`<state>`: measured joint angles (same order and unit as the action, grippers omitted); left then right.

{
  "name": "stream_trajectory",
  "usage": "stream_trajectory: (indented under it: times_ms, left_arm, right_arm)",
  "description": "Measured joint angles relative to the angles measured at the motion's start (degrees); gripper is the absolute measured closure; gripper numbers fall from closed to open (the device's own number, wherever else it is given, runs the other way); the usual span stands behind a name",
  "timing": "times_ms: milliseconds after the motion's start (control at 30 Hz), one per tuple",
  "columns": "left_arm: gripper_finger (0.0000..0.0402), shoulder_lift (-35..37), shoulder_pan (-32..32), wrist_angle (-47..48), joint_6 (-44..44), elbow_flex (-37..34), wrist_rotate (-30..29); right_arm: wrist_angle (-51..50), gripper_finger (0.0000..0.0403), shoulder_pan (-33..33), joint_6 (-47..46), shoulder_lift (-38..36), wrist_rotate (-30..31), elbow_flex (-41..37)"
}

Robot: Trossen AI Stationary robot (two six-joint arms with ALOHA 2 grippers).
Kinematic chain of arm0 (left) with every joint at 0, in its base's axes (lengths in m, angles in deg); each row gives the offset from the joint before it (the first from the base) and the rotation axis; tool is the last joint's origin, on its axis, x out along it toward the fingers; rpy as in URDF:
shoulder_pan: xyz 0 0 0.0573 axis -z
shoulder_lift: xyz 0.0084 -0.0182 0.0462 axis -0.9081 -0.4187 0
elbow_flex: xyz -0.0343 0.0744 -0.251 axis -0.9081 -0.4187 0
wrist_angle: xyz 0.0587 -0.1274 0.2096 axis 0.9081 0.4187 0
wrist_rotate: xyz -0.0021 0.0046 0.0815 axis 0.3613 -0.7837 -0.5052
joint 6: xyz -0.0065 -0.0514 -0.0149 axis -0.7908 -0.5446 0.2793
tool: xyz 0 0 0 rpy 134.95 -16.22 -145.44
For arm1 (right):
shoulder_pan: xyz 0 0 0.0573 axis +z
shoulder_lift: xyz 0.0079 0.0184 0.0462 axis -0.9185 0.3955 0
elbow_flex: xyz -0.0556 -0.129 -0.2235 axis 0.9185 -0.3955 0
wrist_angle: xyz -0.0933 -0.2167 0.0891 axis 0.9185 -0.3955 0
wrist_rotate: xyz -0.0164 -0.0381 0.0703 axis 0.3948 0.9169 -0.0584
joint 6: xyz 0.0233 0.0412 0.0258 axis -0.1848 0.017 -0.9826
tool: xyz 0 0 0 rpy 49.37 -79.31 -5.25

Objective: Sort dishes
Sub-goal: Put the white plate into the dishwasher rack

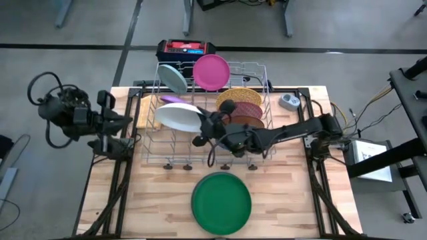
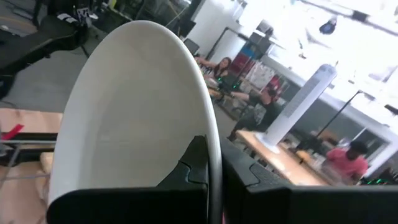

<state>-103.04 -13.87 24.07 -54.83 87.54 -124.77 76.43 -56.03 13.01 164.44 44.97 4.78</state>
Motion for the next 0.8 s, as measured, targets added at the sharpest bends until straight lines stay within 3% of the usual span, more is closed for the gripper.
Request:
stream_trajectory:
  times_ms: [167, 800]
  left_arm:
    - [0.0401, 1.50, 0.00, 0.29, 0.33, -0.02, 0.03]
    - [0.0402, 2.74, 0.00, 3.97, 0.39, -0.04, 0.14]
  right_arm:
    - [4.06, 0.0403, -0.28, 4.27, 2.44, -0.04, 0.00]
    - [3.80, 0.0403, -0.98, 1.15, 4.91, -5.17, 0.00]
